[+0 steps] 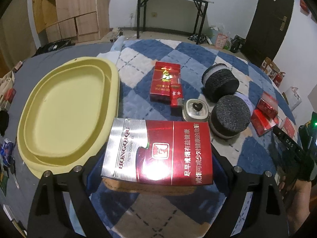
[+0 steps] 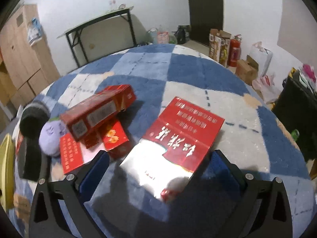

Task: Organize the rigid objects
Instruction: 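Lift both held red-silver packs and carry them toward the yellow tray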

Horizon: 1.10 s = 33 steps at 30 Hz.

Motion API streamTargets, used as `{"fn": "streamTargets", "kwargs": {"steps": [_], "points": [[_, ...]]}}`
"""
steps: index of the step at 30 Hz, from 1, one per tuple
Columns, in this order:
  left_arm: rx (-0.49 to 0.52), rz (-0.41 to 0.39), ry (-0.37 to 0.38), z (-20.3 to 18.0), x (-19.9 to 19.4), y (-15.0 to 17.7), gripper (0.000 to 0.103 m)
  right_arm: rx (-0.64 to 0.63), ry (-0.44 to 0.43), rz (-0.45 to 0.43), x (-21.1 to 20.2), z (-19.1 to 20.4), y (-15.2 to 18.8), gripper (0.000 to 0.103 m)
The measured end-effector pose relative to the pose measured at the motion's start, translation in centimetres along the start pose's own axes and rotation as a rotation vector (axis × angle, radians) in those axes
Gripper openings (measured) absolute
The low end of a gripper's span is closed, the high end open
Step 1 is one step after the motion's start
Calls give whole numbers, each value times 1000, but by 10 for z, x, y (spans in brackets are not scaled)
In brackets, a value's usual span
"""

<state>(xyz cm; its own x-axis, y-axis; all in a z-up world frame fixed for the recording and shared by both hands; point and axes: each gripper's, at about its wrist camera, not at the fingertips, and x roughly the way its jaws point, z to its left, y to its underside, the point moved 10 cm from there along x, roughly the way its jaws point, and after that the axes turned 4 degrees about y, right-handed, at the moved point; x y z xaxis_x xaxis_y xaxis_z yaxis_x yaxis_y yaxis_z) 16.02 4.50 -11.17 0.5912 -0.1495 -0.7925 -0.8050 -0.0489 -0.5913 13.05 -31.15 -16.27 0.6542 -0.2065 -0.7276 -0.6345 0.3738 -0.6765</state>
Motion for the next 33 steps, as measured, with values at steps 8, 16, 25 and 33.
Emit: {"fn": "streamTargets", "kwargs": {"steps": [8, 16, 25, 33], "points": [[-3, -1, -6, 0, 7, -3, 90, 7, 38, -16, 6, -15, 2, 77], [16, -15, -18, -3, 2, -8, 90, 27, 5, -43, -16, -32, 11, 62], [-102, -87, -65, 60, -39, -44, 90, -149, -116, -205, -97, 21, -18, 22], [-260, -82, -144, 152, -60, -49, 90, -288, -148, -185, -97, 55, 0, 23]]}}
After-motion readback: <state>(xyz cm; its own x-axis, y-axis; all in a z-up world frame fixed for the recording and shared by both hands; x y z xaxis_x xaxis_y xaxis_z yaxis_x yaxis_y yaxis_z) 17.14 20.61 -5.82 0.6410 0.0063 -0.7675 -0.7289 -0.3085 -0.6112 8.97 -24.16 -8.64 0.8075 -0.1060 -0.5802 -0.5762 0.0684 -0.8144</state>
